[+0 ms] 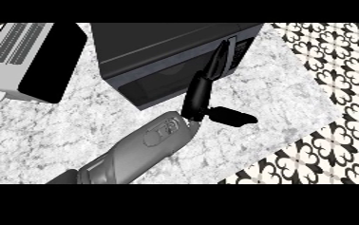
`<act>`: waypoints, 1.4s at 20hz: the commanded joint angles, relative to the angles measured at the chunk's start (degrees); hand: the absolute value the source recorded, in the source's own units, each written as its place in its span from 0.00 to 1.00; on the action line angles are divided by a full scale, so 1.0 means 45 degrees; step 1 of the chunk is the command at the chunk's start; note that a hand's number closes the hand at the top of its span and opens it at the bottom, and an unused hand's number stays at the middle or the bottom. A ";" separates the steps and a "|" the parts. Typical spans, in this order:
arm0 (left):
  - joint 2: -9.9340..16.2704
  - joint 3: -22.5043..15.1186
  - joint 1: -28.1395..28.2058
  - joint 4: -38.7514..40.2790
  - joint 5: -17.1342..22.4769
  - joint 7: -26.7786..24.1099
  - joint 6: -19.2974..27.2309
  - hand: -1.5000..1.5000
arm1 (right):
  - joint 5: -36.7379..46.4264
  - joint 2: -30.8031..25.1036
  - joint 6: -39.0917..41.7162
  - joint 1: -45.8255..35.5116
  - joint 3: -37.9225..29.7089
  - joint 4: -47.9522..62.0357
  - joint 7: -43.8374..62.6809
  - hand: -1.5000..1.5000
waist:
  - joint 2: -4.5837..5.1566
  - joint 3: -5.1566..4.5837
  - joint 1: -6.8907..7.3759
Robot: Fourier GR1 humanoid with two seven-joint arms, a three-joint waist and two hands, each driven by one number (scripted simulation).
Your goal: Pick up the milk, place it into the microwave and close the microwave
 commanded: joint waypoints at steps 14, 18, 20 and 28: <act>-0.0025 0.0081 -0.0782 0.0973 0.1315 -0.0991 0.0158 0.00 | -0.1026 -0.0861 0.0439 -0.0507 -0.0192 0.0471 0.0571 0.00 | 0.0167 0.0028 -0.0382; -0.0025 -0.0012 -0.0769 0.1008 0.1589 -0.1231 0.0214 0.00 | -0.1236 -0.1009 0.0399 -0.0673 -0.0292 0.0505 0.0649 0.00 | 0.0109 0.0013 -0.0403; -0.0025 -0.0136 -0.0762 0.1076 0.1686 -0.1333 0.0172 0.00 | -0.1357 -0.1169 0.0534 -0.0707 -0.0282 0.0563 0.0750 0.00 | 0.0110 0.0015 -0.0419; -0.0026 -0.0224 -0.0867 0.1355 0.2097 -0.1759 0.0094 0.00 | -0.1836 -0.1382 0.0810 -0.0808 -0.0192 0.0573 0.0927 0.00 | 0.0090 0.0019 -0.0391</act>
